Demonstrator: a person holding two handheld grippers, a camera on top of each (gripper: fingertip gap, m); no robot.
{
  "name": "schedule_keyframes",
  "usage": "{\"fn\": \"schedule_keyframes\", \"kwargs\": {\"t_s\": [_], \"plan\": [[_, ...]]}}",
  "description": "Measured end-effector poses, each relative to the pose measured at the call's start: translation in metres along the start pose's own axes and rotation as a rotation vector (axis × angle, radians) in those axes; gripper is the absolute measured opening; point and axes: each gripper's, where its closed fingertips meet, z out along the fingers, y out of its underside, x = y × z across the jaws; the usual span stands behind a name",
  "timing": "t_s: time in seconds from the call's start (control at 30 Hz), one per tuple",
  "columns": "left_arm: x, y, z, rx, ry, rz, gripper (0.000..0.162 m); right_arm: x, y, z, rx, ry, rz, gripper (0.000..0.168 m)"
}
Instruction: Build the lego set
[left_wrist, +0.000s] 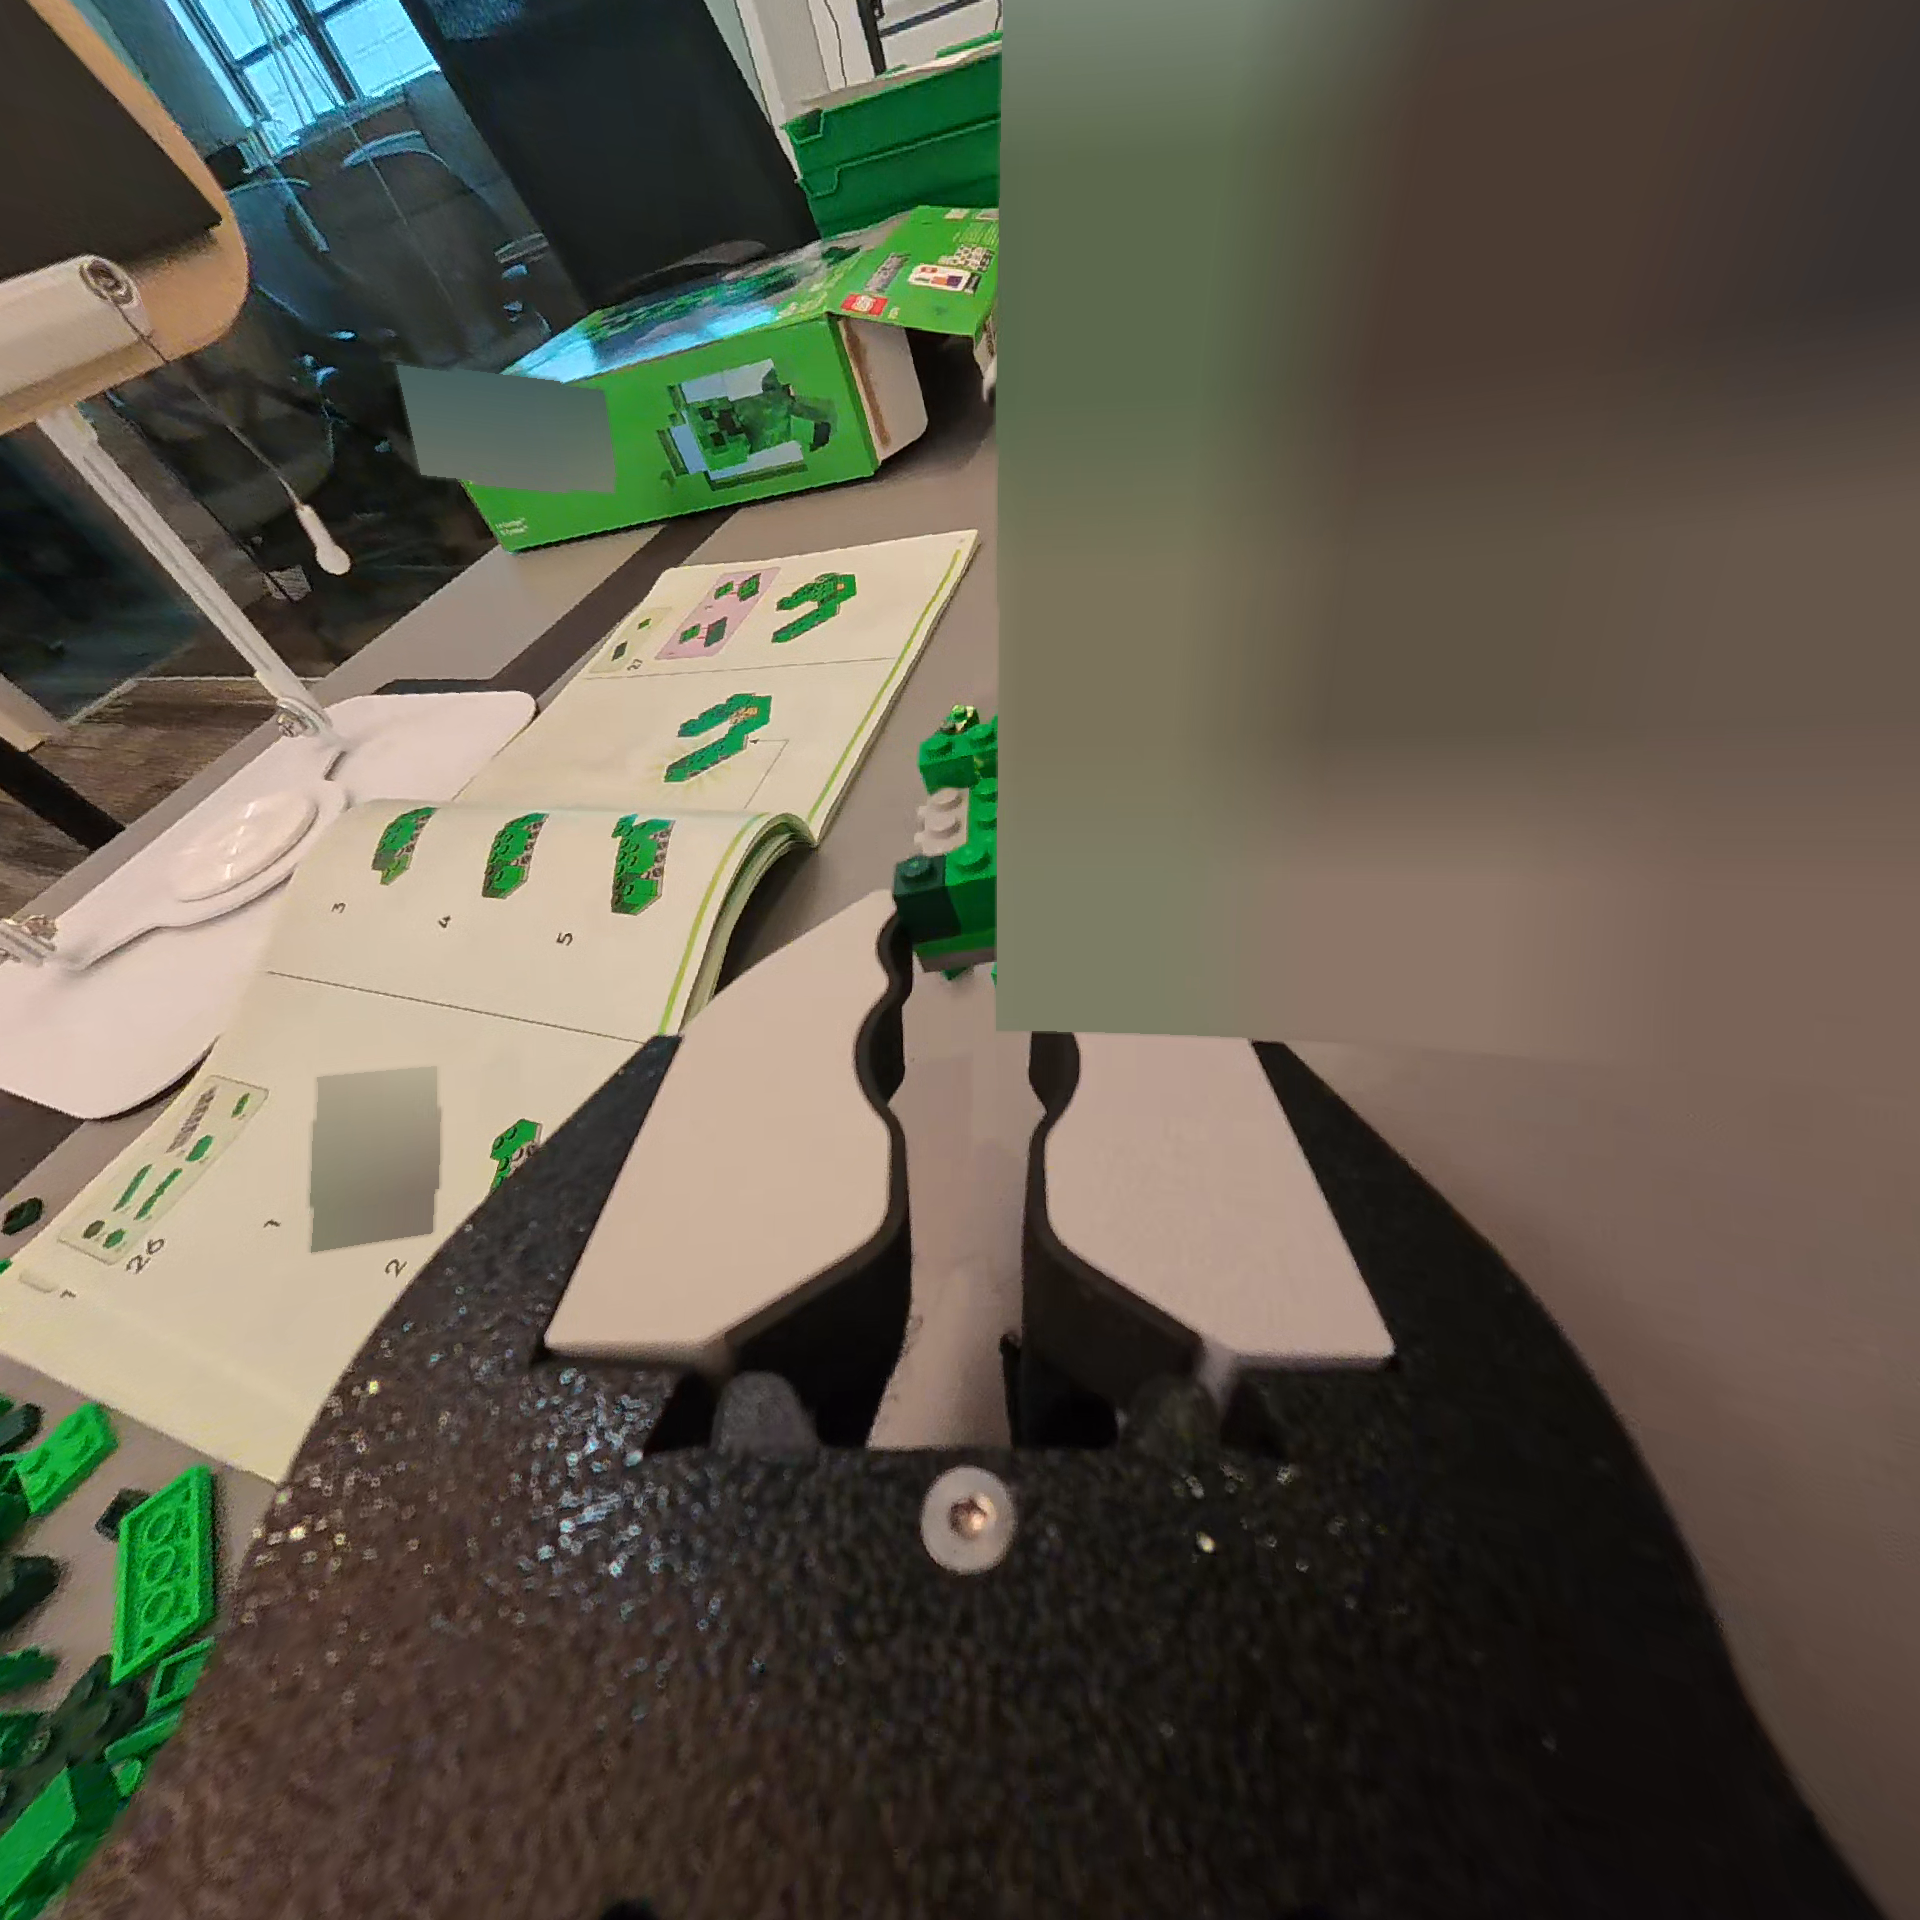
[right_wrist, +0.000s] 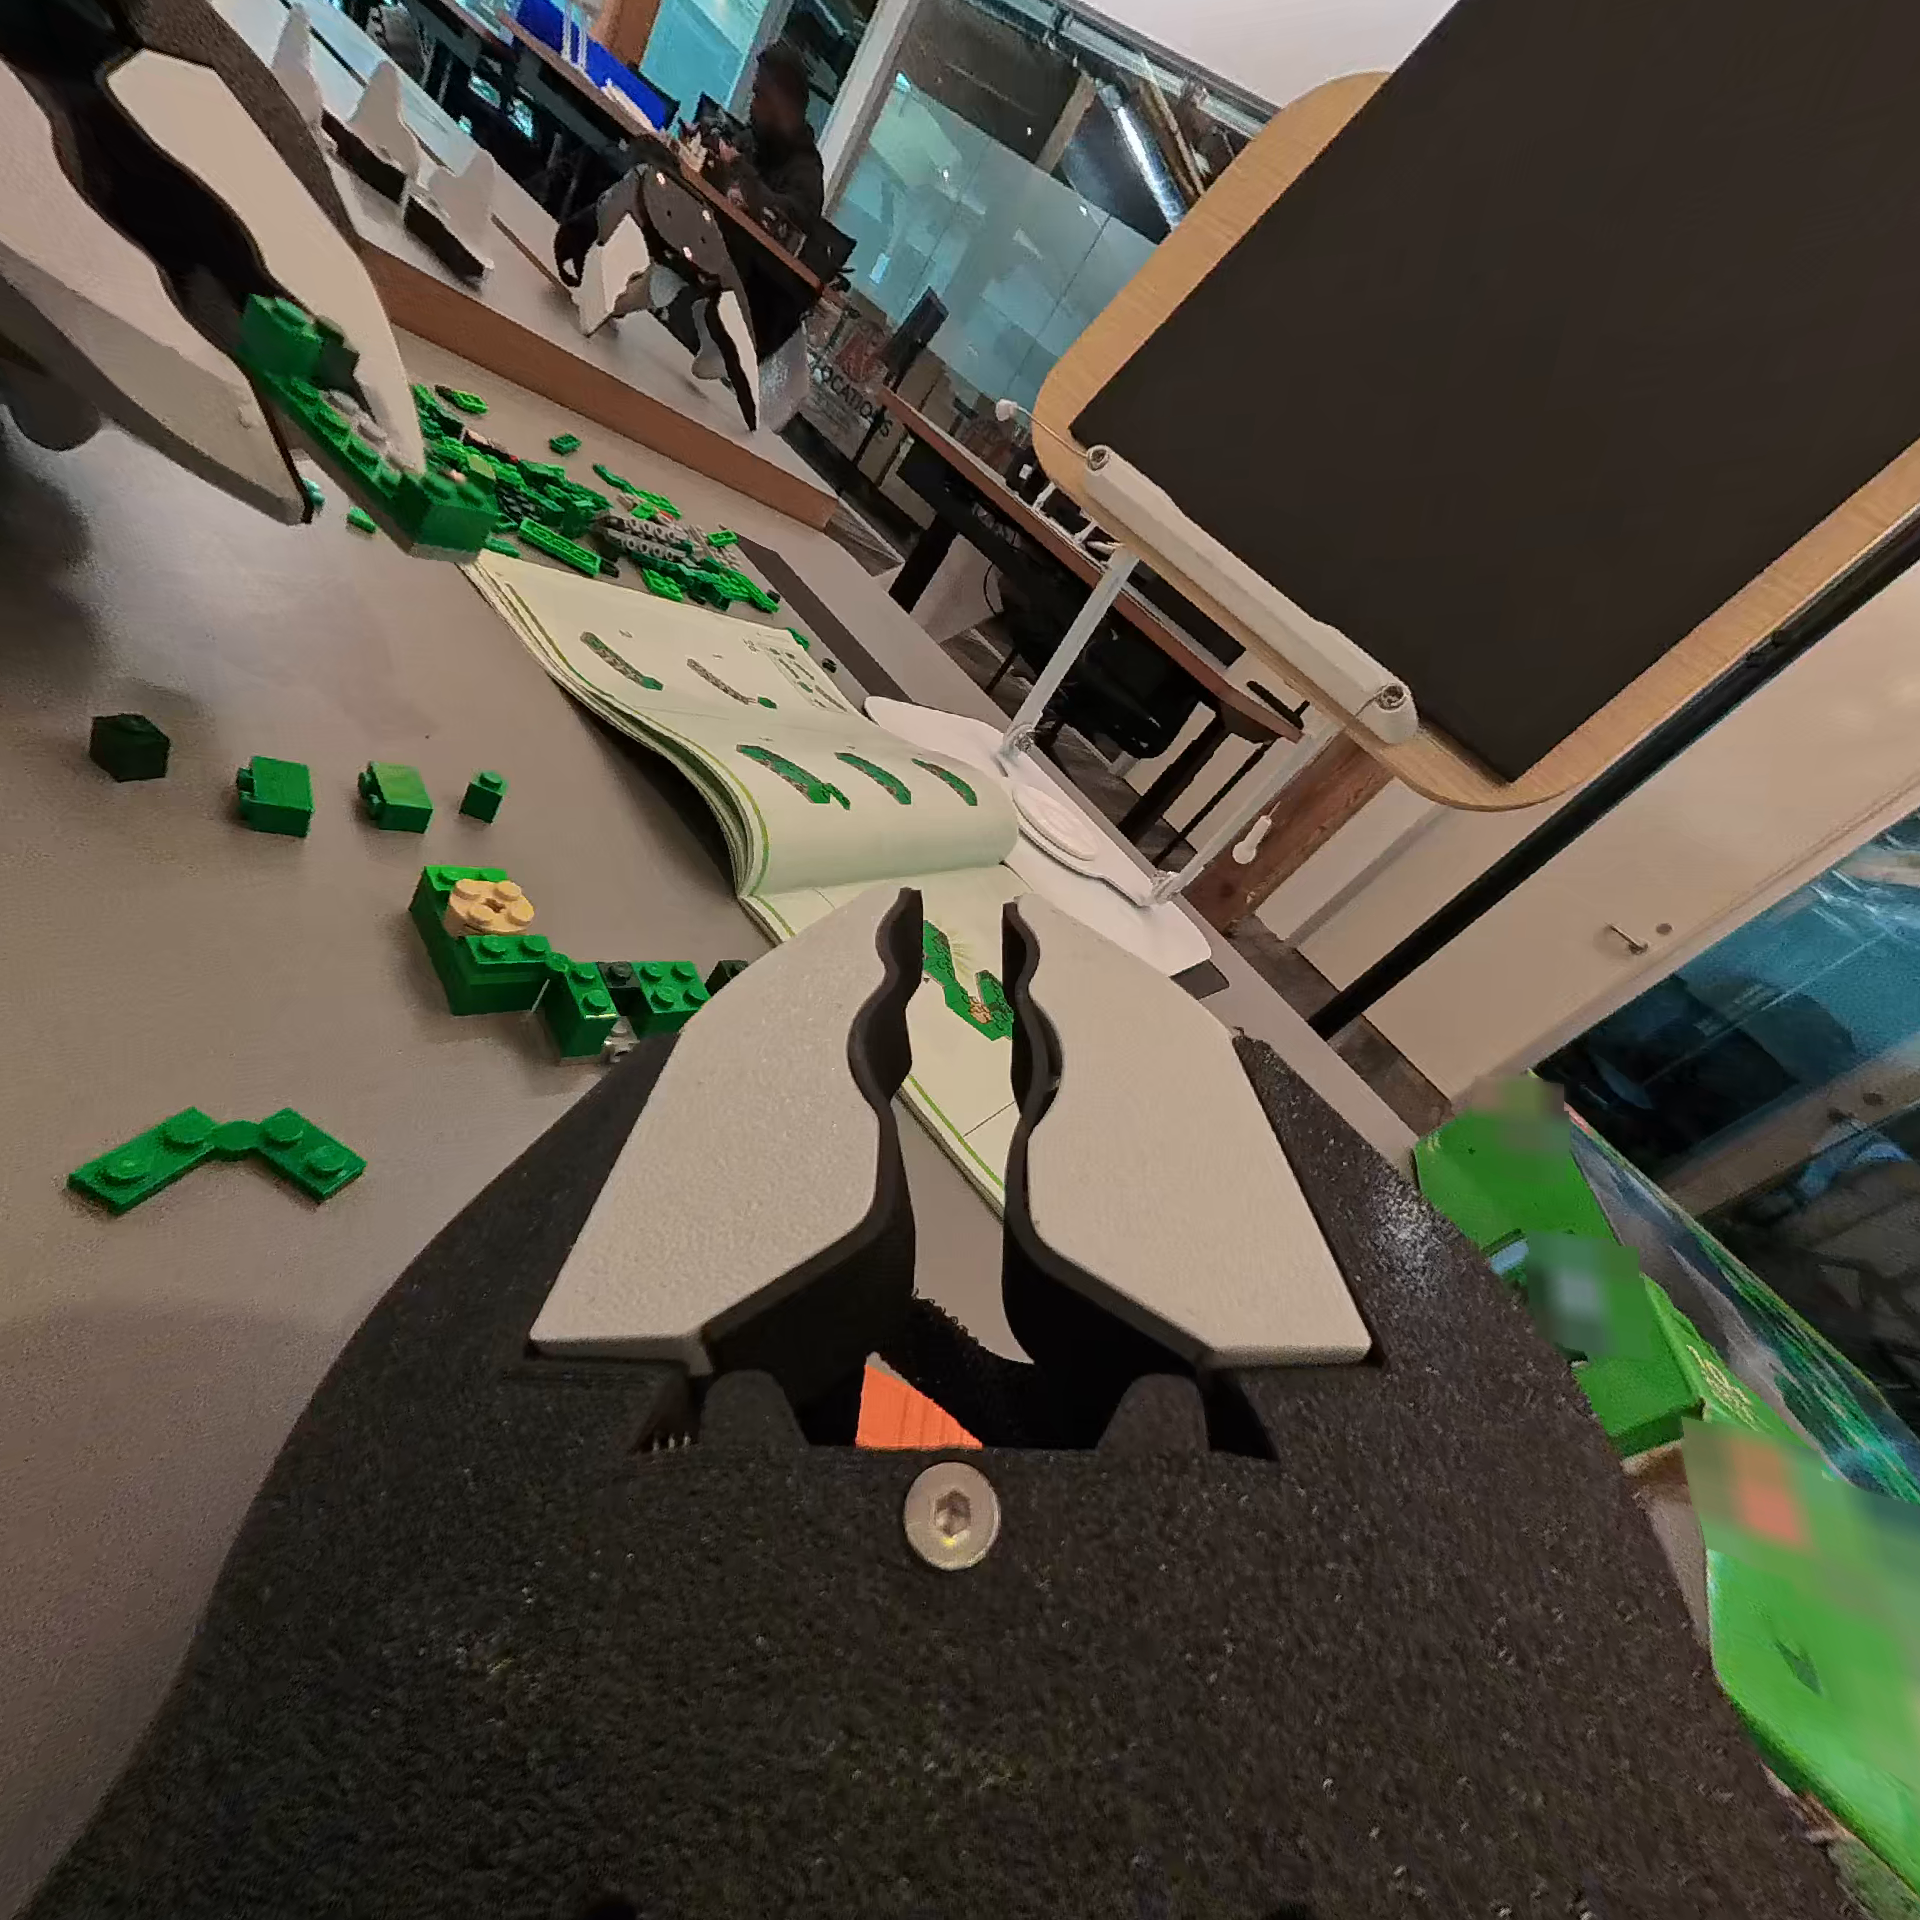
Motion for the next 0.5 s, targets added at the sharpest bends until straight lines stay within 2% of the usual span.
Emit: {"fn": "schedule_keyframes", "kwargs": {"t_s": [0.27, 0.5], "plan": [[0.0, 0.0074, 0.0058, -0.065, -0.044, 0.061, 0.019, 0.0011, 0.0007, 0.0003, 0.0, 0.007, -0.011, 0.013], [-0.0008, 0.0056, 0.0044, -0.05, -0.053, 0.06, 0.019, 0.0007, -0.0009, -0.0007, 0.016, -0.007, 0.005, 0.012]]}}
